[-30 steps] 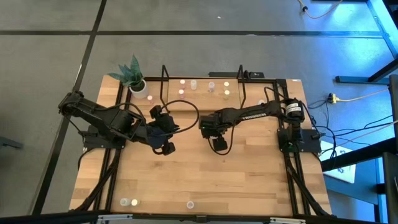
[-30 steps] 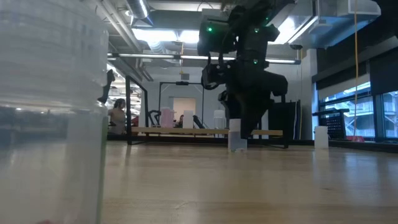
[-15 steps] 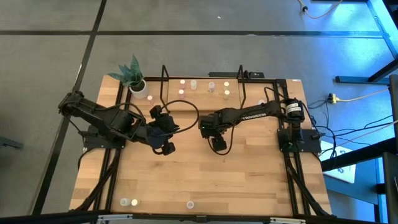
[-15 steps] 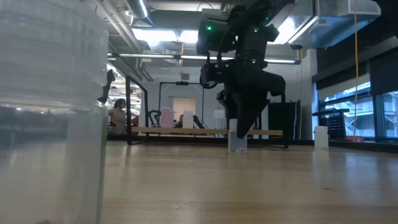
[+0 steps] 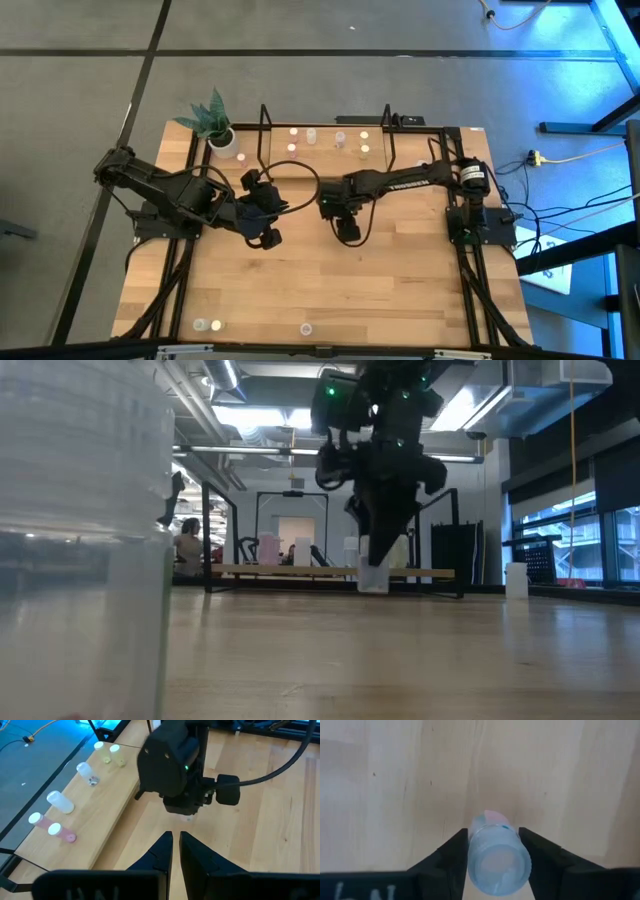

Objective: Pick and place medicine bottles onto shelf by color
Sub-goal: Put the top transparent pill bottle on the shelf aligned with the other transparent pill bottle

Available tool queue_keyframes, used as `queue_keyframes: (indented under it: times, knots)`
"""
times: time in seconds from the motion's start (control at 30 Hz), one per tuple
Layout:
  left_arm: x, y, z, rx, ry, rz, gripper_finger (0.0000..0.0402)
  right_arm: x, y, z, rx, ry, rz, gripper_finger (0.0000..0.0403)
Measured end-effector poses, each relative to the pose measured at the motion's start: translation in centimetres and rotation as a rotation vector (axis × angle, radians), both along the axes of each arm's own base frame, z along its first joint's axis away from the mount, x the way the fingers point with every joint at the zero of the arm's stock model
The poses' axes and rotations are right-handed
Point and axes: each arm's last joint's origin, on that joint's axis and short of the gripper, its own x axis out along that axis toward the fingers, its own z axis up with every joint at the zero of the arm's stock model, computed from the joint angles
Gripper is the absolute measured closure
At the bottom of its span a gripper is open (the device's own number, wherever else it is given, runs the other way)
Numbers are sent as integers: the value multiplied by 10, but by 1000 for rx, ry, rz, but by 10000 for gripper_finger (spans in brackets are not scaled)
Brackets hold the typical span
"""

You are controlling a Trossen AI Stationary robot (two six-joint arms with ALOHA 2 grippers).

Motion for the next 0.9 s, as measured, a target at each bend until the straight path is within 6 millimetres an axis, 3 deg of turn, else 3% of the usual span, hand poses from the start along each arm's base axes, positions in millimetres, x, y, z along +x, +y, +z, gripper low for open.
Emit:
queue_keyframes:
  times: [0.27, 0.6, 0.73, 0.9]
  knots:
    - [0, 0, 0, 0, 0, 0, 374, 8, -24, 41, -6, -22, -52, 245]
    - [0, 0, 0, 0, 1, 0, 374, 3, -95, 90, -15, -91, -247, 238]
    - [0, 0, 0, 1, 1, 0, 374, -5, -122, 93, -1, -99, -376, 238]
    - [0, 0, 0, 5, 3, -3, 374, -13, -142, 84, 2, -78, -448, 237]
